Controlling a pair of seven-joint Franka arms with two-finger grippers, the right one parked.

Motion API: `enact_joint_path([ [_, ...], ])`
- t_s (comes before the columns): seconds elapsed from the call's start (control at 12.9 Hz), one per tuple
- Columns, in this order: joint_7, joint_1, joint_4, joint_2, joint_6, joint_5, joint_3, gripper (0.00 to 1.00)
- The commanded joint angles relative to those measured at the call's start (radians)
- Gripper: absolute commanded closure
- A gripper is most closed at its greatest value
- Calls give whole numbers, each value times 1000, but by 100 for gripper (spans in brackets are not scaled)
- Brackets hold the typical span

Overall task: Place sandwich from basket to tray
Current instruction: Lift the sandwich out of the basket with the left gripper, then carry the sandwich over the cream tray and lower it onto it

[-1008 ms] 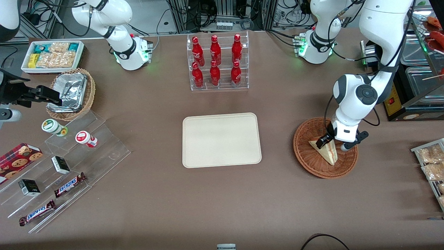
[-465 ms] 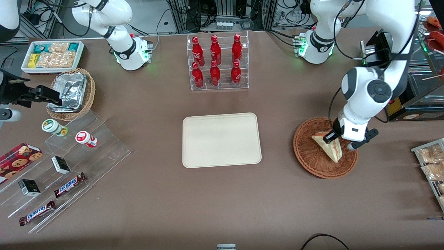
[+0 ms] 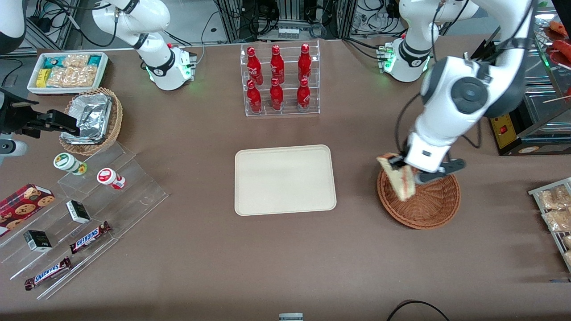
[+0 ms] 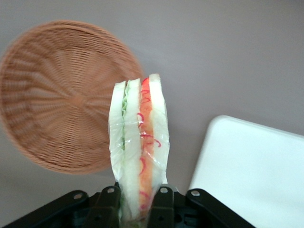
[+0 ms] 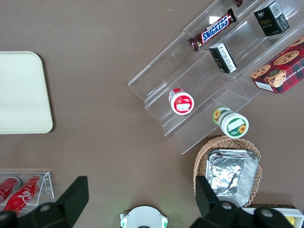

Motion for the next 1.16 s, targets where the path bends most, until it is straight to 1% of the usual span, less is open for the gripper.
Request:
enact_joint_path([
  [0.0,-16,0,96,102,-24,51,-139,100],
  [0.08,-63,0,109,137,-15,98,-205,100],
  [0.16,-140,-24,133,182,-14,163,-251,100],
  [0.23,-221,-82,182,237,-15,230,-254,100],
  [0.39,-333,-197,256,346,-14,319,-253,100],
  [0.7,-487,-324,369,519,-12,499,-253,100],
  [0.85,-493,-357,415,587,-1,557,-253,100],
  [1.09,-493,-377,426,637,78,593,-250,100],
])
